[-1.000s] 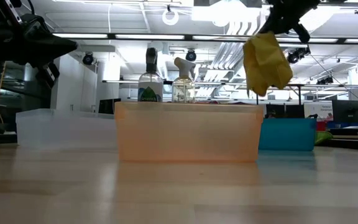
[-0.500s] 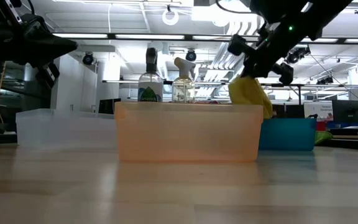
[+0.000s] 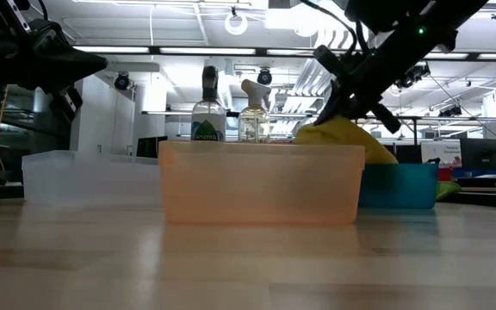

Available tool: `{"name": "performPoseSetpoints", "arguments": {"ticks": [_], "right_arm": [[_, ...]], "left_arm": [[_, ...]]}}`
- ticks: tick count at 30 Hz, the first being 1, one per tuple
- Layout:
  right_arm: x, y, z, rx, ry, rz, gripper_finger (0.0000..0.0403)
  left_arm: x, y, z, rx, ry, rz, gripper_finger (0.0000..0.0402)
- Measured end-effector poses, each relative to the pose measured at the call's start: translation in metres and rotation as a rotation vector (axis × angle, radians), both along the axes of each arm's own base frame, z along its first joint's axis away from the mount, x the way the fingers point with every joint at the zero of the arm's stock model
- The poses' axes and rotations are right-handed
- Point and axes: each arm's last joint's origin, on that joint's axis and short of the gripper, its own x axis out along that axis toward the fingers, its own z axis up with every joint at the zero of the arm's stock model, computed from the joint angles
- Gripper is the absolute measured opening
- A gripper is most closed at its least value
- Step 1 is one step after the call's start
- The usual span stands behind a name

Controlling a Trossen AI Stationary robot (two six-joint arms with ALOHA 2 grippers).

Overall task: Sort microfiber towel by color & place in baskets
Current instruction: Put the top yellow microfiber towel into the blue bin

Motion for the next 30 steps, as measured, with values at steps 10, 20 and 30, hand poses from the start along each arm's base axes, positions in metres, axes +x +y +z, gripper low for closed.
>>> {"name": "performPoseSetpoints", "arguments": {"ticks": [10,20,30], "right_arm": [[-0.012,-0.022,0.023,-0.076,0.235,-0.242,0.0000],[-0.035,-0.057,0.008,0.001,0.406,-0.323,0.0005],[-0.044,-0.087,0.005,0.133,0.370,-0.212,0.0108]], "left_arm": [[0.000,0.000,0.000,0.000,0.000,0.000,0.0001],[0.000,0.000,0.000,-0.001,0.000,0.000,0.0001],[0.000,0.000,0.000,0.001,0.000,0.000,0.0001]]}}
